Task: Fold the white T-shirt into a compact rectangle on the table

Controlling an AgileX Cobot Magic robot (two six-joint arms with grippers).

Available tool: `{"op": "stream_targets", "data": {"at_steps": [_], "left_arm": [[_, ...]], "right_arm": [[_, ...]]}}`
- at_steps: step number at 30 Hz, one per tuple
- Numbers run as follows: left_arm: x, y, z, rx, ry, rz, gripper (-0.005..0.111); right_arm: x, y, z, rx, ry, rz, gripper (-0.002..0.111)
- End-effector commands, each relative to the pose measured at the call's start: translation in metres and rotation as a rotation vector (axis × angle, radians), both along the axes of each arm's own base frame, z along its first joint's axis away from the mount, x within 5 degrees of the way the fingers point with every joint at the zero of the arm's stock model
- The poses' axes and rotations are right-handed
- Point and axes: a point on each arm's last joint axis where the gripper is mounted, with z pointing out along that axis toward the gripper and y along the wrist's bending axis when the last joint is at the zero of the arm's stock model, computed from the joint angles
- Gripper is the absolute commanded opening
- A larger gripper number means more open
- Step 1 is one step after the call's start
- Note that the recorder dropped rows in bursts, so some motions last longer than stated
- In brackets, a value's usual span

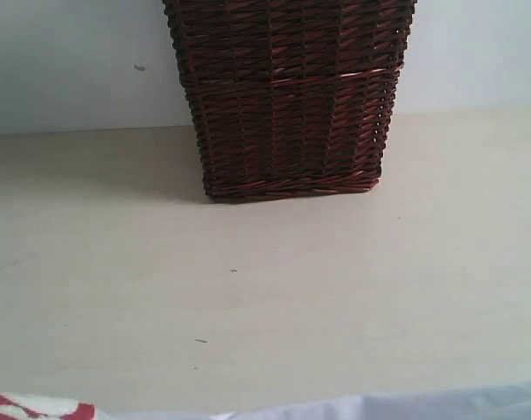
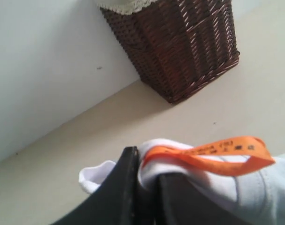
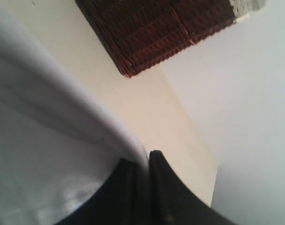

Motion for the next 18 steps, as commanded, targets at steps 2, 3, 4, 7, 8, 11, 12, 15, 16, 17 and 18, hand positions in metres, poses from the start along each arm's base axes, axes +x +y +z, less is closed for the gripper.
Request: {"op": "stream_targets", "data": {"at_steps": [2,3,4,7,8,11,12,15,16,17,18], "left_arm": [[0.017,0.014,-0.016,0.042,0.017,0.137,0.0],[0.021,0.018,-0.019,0.072,0.012,0.175,0.0],[0.024,0.021,-0.02,0.087,0.001,0.198,0.0],[0.03,0.027,-0.027,0.135,0.013,0.245,0.0],[0.032,0.028,-0.031,0.145,0.029,0.252,0.0],[0.036,0.029,-0.043,0.162,0.093,0.253,0.0],[0.038,0.029,-0.048,0.165,0.116,0.25,0.0],[0.042,0.029,-0.058,0.169,0.155,0.245,0.0],[0.043,0.03,-0.061,0.174,0.164,0.242,0.0],[0.045,0.03,-0.064,0.174,0.177,0.241,0.0],[0.046,0.03,-0.066,0.174,0.185,0.241,0.0]], "right_arm": [[0.012,-0.024,-0.009,-0.066,-0.028,-0.254,0.0],[0.013,-0.027,-0.012,-0.091,-0.024,-0.282,0.0],[0.014,-0.03,-0.014,-0.115,-0.016,-0.299,0.0],[0.017,-0.032,-0.019,-0.137,0.0,-0.315,0.0],[0.017,-0.032,-0.021,-0.137,0.005,-0.315,0.0],[0.018,-0.032,-0.022,-0.136,0.007,-0.313,0.0],[0.018,-0.032,-0.022,-0.133,0.002,-0.309,0.0],[0.019,-0.031,-0.021,-0.123,-0.005,-0.301,0.0],[0.019,-0.03,-0.021,-0.117,-0.01,-0.297,0.0],[0.019,-0.03,-0.02,-0.11,-0.016,-0.293,0.0],[0.02,-0.029,-0.02,-0.102,-0.021,-0.288,0.0]]}}
